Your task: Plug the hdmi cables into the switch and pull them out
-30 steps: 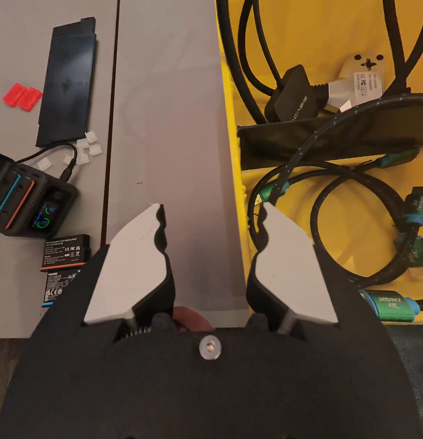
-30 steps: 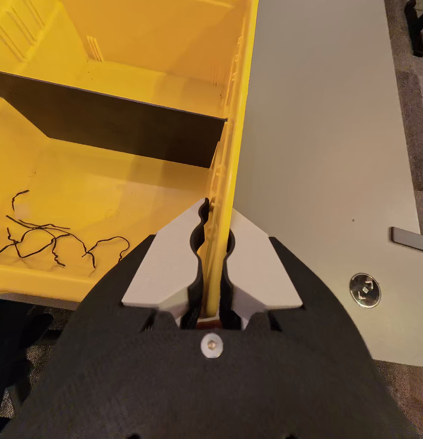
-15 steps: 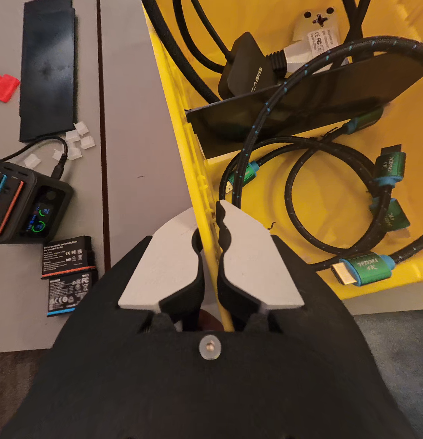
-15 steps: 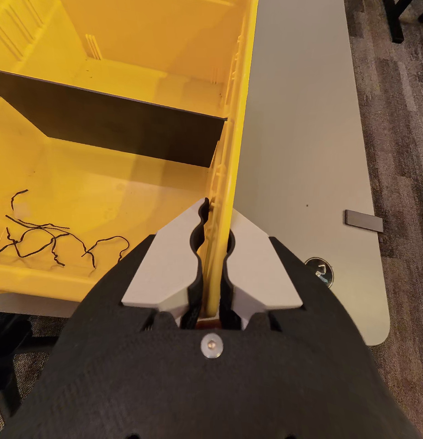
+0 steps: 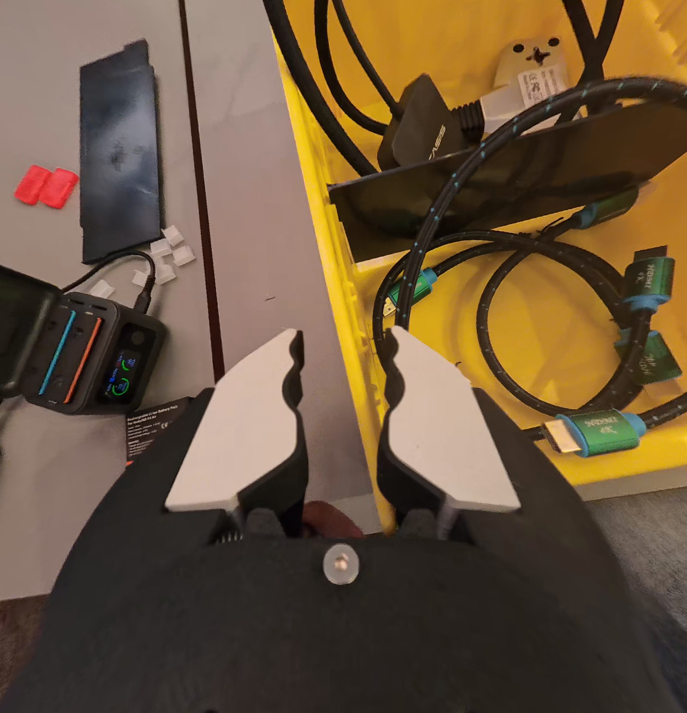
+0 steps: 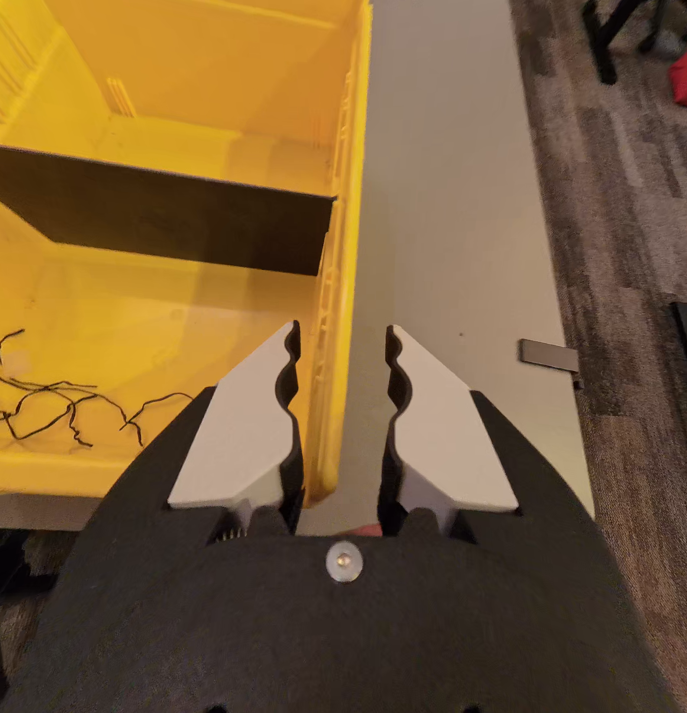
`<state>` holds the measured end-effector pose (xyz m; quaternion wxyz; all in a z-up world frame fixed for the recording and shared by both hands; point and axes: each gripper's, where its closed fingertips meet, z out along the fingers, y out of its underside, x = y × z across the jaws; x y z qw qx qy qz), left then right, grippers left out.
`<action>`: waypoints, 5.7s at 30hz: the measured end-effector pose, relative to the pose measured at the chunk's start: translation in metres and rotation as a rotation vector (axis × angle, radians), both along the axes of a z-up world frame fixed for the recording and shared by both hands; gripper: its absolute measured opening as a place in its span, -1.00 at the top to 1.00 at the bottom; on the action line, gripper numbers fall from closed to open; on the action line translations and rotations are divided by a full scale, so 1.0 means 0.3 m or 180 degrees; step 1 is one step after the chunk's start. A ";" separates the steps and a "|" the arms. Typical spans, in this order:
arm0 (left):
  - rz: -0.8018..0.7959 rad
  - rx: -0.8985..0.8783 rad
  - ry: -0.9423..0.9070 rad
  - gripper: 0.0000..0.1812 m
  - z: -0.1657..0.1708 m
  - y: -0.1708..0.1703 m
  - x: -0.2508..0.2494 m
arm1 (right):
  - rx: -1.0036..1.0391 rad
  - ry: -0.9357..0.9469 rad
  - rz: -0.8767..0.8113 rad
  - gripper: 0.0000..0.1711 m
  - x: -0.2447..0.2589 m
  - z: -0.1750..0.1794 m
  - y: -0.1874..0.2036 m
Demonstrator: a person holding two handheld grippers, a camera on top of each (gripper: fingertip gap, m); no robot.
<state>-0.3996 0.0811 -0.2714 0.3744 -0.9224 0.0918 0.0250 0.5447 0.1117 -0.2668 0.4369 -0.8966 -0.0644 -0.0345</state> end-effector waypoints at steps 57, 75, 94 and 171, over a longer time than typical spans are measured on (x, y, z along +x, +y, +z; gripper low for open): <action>-0.1746 0.0008 0.0019 0.03 -0.190 0.150 1.289 | -0.0418 0.0030 0.2861 -0.35 -1.437 -0.218 0.133; -0.2360 0.0666 0.0066 0.12 0.085 0.064 1.354 | -0.0788 -0.0040 0.3185 -0.88 -1.480 -0.256 0.084; -0.1001 0.0507 0.1492 0.51 0.308 0.378 0.318 | -0.0749 -0.0032 0.3215 -0.86 -1.482 -0.254 0.088; -0.2272 0.1465 0.2826 0.85 0.506 0.564 1.210 | -0.0647 0.0126 0.3228 -0.65 -1.480 -0.234 0.082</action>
